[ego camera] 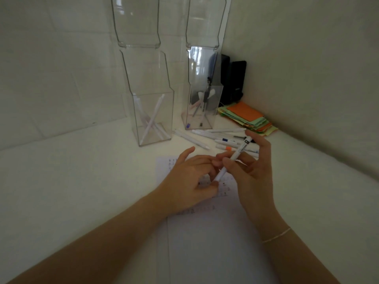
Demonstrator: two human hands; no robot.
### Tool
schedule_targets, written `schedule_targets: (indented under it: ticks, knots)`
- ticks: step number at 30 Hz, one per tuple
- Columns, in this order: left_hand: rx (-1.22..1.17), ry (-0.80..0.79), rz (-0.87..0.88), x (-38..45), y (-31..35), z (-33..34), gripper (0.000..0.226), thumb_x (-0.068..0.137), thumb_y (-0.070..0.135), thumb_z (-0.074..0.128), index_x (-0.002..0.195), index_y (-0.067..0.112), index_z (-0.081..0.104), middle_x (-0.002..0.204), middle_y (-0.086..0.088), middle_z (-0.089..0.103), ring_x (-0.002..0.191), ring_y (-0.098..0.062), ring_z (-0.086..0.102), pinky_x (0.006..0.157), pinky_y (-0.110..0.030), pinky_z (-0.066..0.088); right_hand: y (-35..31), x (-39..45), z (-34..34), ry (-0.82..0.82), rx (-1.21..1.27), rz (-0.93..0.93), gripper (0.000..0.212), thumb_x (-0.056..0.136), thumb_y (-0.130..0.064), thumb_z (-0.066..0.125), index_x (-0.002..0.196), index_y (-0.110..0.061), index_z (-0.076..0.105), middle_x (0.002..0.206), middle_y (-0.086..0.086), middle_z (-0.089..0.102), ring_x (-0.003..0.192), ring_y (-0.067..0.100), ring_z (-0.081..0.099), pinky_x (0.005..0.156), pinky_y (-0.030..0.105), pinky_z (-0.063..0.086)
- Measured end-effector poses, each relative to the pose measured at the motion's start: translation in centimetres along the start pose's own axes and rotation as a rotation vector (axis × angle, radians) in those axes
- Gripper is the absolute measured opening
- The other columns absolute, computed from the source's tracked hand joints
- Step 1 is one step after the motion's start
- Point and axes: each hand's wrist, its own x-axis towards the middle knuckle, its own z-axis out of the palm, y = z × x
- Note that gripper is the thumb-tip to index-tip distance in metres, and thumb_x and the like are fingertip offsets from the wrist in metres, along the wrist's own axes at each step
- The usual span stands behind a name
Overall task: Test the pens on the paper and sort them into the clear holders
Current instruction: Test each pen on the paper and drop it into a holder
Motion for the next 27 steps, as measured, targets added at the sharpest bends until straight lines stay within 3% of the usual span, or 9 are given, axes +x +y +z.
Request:
schedule_targets:
  ticks: [3, 8, 12, 15, 18, 20, 23, 25, 27]
  knots:
    - [0.002, 0.068, -0.005, 0.1, 0.0, -0.1, 0.020, 0.074, 0.040, 0.053, 0.081, 0.024, 0.062, 0.102, 0.009, 0.066, 0.112, 0.000, 0.050, 0.115, -0.029, 0.008, 0.0, 0.0, 0.0, 0.066, -0.059, -0.009, 0.059, 0.083, 0.008, 0.063, 0.122, -0.030, 0.041, 0.078, 0.003, 0.074, 0.071, 0.017, 0.072, 0.068, 0.024, 0.057]
    - [-0.049, 0.265, -0.169, 0.6, -0.4, -0.9, 0.031, 0.081, 0.051, 0.052, 0.091, 0.026, 0.066, 0.105, 0.016, 0.064, 0.114, 0.008, 0.048, 0.113, -0.022, 0.008, -2.4, 3.5, 1.1, 0.113, -0.270, -0.106, 0.047, 0.089, -0.005, 0.060, 0.126, -0.024, 0.038, 0.071, 0.006, 0.069, 0.050, 0.010, 0.057, 0.050, 0.019, 0.047]
    - [0.093, 0.267, -0.388, 0.6, -1.4, -1.6, 0.033, 0.092, 0.043, 0.050, 0.112, 0.021, 0.061, 0.118, 0.008, 0.060, 0.106, -0.004, 0.051, 0.108, -0.033, 0.027, -6.8, 8.2, 5.7, 0.007, -0.385, -0.360, 0.043, 0.089, -0.002, 0.057, 0.113, -0.025, 0.030, 0.078, 0.013, 0.066, 0.060, 0.018, 0.066, 0.056, 0.029, 0.057]
    - [0.169, 0.175, -0.393, 0.2, -1.8, -1.2, 0.019, 0.093, 0.027, 0.050, 0.107, 0.020, 0.062, 0.111, 0.006, 0.060, 0.102, -0.012, 0.055, 0.107, -0.033, 0.027, -8.7, 11.8, 10.6, -0.081, -0.389, -0.475, 0.039, 0.086, 0.003, 0.054, 0.104, -0.020, 0.028, 0.077, 0.020, 0.061, 0.061, 0.029, 0.065, 0.058, 0.039, 0.058]
    - [0.172, 0.138, -0.358, 0.0, -1.8, -0.9, 0.017, 0.090, 0.023, 0.050, 0.099, 0.022, 0.064, 0.104, 0.008, 0.062, 0.097, -0.010, 0.057, 0.108, -0.037, 0.028, -7.9, 13.6, 14.4, -0.204, -0.512, -0.526, 0.035, 0.083, 0.006, 0.049, 0.101, -0.018, 0.030, 0.067, 0.008, 0.048, 0.056, 0.026, 0.055, 0.056, 0.035, 0.052]
    - [0.155, 0.143, -0.362, 0.0, -1.9, -0.8, 0.017, 0.090, 0.022, 0.051, 0.099, 0.023, 0.065, 0.103, 0.009, 0.062, 0.097, -0.008, 0.056, 0.109, -0.037, 0.027, -6.6, 14.1, 15.8, -0.314, -0.686, -0.509, 0.031, 0.085, 0.004, 0.046, 0.108, -0.013, 0.035, 0.066, -0.001, 0.042, 0.053, 0.016, 0.047, 0.053, 0.032, 0.045]
    - [0.139, 0.143, -0.360, 0.0, -2.2, -0.7, 0.018, 0.091, 0.021, 0.050, 0.098, 0.024, 0.066, 0.103, 0.010, 0.063, 0.095, -0.007, 0.056, 0.107, -0.037, 0.030, -4.7, 14.4, 16.8, -0.451, -0.882, -0.321, 0.046, 0.090, -0.001, 0.043, 0.133, -0.005, 0.030, 0.069, -0.002, 0.041, 0.055, 0.011, 0.043, 0.051, 0.023, 0.037]
    - [0.135, 0.137, -0.356, 0.1, -2.2, -0.7, 0.019, 0.090, 0.022, 0.049, 0.097, 0.023, 0.066, 0.102, 0.009, 0.064, 0.093, -0.008, 0.057, 0.104, -0.038, 0.033, -3.9, 13.9, 16.8, -0.572, -1.059, -0.266, 0.038, 0.094, -0.010, 0.042, 0.131, -0.005, 0.036, 0.075, 0.004, 0.049, 0.063, 0.018, 0.050, 0.058, 0.029, 0.045]
    - [0.134, 0.144, -0.359, 0.1, -2.3, -0.7, 0.019, 0.090, 0.022, 0.049, 0.097, 0.024, 0.067, 0.102, 0.009, 0.064, 0.092, -0.007, 0.057, 0.103, -0.038, 0.035, -3.4, 13.7, 16.4, -0.571, -1.144, -0.392, 0.023, 0.096, -0.017, 0.041, 0.114, -0.007, 0.051, 0.087, 0.009, 0.060, 0.077, 0.023, 0.056, 0.080, 0.038, 0.048]
